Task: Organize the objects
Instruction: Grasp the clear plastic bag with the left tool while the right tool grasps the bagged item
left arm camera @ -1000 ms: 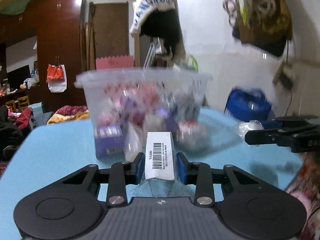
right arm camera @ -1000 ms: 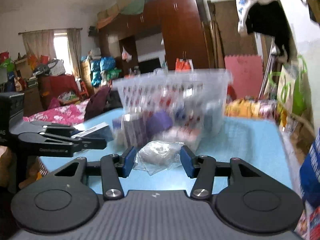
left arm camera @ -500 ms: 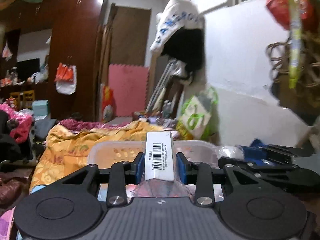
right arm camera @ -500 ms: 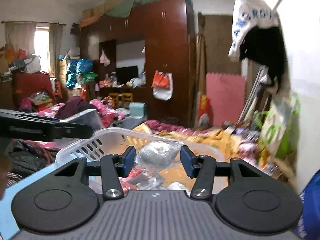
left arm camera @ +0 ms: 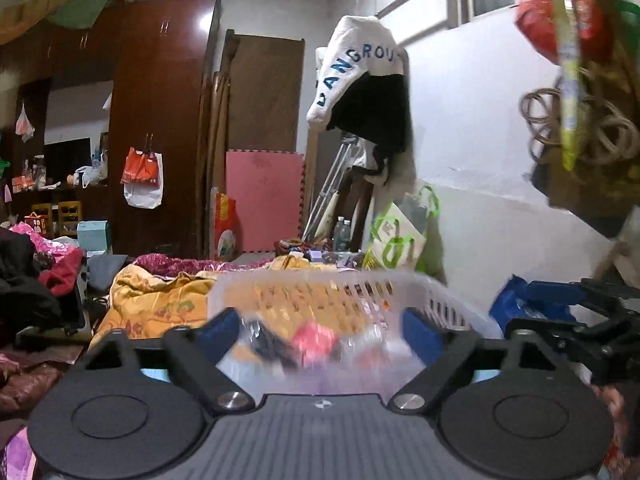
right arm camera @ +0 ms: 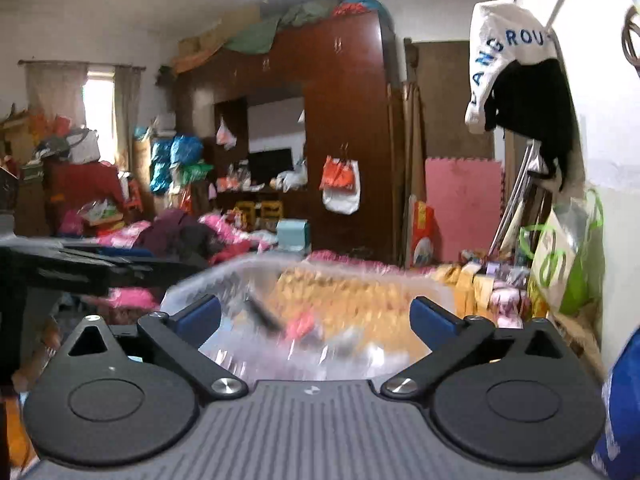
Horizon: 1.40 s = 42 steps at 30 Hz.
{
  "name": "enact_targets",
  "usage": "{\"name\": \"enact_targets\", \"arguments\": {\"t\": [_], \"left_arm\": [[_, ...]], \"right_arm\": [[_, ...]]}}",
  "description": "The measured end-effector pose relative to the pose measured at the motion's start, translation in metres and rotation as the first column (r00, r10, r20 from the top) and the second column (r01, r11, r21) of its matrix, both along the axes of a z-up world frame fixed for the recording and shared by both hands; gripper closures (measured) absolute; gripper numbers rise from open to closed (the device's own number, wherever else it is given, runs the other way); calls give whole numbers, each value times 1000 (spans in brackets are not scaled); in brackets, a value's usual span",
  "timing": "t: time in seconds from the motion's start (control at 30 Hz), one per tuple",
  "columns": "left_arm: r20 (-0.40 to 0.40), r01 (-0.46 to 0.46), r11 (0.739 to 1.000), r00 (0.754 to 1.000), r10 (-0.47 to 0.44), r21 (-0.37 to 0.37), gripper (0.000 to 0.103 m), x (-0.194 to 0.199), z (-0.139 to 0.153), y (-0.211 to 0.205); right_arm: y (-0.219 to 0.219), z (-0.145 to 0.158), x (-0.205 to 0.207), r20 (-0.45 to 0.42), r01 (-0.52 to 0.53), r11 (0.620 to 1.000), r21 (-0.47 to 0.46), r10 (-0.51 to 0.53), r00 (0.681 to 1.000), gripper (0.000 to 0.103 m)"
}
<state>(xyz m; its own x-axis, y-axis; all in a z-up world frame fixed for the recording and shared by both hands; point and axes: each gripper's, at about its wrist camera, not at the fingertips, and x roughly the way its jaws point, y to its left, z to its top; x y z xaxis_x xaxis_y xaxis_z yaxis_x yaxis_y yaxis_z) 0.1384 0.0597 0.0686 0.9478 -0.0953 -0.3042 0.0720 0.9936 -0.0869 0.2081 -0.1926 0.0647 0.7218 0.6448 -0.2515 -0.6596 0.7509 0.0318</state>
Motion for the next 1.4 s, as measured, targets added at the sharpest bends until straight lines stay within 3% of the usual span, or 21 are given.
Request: {"name": "enact_targets", "arguments": {"t": [0.13, 0.23, 0.43, 0.53, 0.57, 0.6, 0.93, 0.97, 1.13, 1.23, 1.4], "left_arm": [[-67, 52, 998, 997, -49, 40, 9, -22, -39, -13], [-75, 44, 998, 996, -40, 53, 9, -21, -61, -17], [-106, 39, 998, 994, -35, 39, 9, -14, -78, -11], [-106, 45, 999, 994, -41, 30, 9, -15, -83, -13], [-107, 50, 998, 993, -46, 30, 9, -16, -85, -15], [-110, 54, 998, 993, -50, 35, 9, -15, -86, -17], [-114, 68, 988, 992, -52, 138, 10, 1, -92, -55], [-112, 60, 987, 993, -44, 152, 12, 3, -93, -59], [-148, 54, 980, 989, -26, 191, 53, 14, -101, -70], [-129, 55, 978, 991, -29, 202, 63, 10, -103, -72], [-84, 67, 990, 995, -57, 126, 63, -1, -100, -58]], "right_arm": [[-2, -47, -4, -104, 15, 998, -55, -20, 994, 0], [8, -77, 3, -176, -26, 996, -85, 10, 984, 1], [34, -102, 10, -235, -60, 986, -158, 22, 972, 12], [37, -103, 6, -217, -41, 984, -175, 2, 976, 15], [38, -104, 3, -200, -28, 980, -195, -12, 980, 24], [38, -104, -1, -178, -10, 977, -214, -29, 984, 41], [10, -109, -23, -157, -14, 983, -184, -15, 988, 43], [7, -109, -24, -158, -13, 985, -174, -15, 987, 43], [-6, -108, -21, -174, -5, 995, -104, -13, 985, 43], [-8, -108, -19, -179, -12, 997, -79, -3, 984, 43], [-10, -109, -23, -148, -1, 997, -75, -10, 989, 43]]}}
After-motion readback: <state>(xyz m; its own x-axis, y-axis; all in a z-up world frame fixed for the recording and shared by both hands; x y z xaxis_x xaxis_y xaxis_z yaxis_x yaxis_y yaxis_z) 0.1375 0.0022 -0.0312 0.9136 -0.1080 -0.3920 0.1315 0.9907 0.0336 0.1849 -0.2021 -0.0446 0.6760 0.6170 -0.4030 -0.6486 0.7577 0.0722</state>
